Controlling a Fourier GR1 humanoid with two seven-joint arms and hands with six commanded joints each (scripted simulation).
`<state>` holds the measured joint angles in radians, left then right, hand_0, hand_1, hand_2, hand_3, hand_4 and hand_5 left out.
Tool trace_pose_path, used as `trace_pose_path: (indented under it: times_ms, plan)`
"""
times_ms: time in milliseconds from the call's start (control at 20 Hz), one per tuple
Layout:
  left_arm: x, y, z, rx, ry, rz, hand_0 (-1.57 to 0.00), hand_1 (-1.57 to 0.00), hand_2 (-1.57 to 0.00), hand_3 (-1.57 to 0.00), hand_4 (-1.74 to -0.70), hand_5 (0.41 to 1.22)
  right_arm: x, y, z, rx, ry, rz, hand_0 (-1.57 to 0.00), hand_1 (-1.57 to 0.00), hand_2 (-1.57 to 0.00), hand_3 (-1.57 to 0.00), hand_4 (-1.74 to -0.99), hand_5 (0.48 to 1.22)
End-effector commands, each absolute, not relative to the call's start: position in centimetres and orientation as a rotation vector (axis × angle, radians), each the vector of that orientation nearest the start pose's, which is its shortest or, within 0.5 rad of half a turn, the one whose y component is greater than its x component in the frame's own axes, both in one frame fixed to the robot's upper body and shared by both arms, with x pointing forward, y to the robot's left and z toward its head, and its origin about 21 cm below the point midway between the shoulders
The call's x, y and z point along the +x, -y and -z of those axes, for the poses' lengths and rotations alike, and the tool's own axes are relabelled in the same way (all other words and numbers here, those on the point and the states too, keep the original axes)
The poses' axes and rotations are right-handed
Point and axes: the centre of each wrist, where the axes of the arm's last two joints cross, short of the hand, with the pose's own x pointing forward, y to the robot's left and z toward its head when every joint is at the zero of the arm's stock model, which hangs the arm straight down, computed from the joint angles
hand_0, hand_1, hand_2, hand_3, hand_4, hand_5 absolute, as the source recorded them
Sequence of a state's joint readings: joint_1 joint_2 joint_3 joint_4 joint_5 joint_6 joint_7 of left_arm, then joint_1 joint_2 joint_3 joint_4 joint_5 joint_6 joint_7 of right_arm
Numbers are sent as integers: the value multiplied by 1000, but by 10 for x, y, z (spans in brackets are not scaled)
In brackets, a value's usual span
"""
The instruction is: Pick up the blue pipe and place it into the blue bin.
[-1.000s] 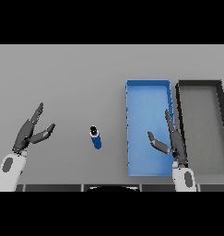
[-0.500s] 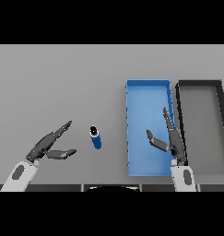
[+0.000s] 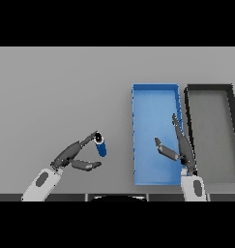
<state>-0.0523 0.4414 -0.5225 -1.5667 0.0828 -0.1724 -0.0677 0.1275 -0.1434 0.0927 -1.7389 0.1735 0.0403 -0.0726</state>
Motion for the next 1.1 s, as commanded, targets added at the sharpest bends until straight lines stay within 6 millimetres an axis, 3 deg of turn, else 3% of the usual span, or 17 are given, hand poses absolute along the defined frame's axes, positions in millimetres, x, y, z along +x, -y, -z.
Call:
trace_pose_path:
  times_ms: [0,100,150,400,500,650,750,800,900,1050]
  plan:
    - [230,-210,9,-292,1435,792,1,1,1,1,-1152,460,215,247,-17,-169,1660,-332,1,1,1,1,-1201,620]
    - [237,-196,11,-302,1448,784,1,1,1,1,-1145,460,213,243,-14,-165,1648,-327,1,1,1,1,-1205,625]
    - [240,-192,13,-309,1451,787,1,1,1,1,-1134,459,213,250,-14,-174,1649,-319,1,1,1,1,-1210,631]
    - [247,-178,26,-253,1427,829,1,1,1,1,-1051,418,214,249,-16,-170,1682,-329,1,1,1,1,-1221,645]
    - [249,-170,30,-307,1428,802,1,1,1,1,-1078,428,211,250,-11,-178,1666,-334,1,1,1,1,-1207,646]
    - [251,-157,34,-355,1458,759,1,0,-54,-40,-1140,502,211,253,-14,-188,1674,-335,1,1,1,1,-1210,653]
    - [253,-154,33,-400,1478,702,-10,-156,-308,-276,-1243,613,211,251,-11,-174,1672,-325,1,1,1,1,-1217,655]
    - [252,-154,36,-425,1476,664,-125,-319,-485,-535,-1281,735,211,250,-10,-169,1664,-326,1,1,1,1,-1220,656]
    - [250,-148,38,-437,1477,643,-602,-752,-865,-908,-1439,910,211,250,-10,-176,1675,-331,1,1,1,1,-1219,657]
    - [243,-144,35,-462,1478,659,-1075,-1151,-1210,-1194,-1580,1062,215,250,-10,-157,1669,-319,1,1,1,1,-1233,660]
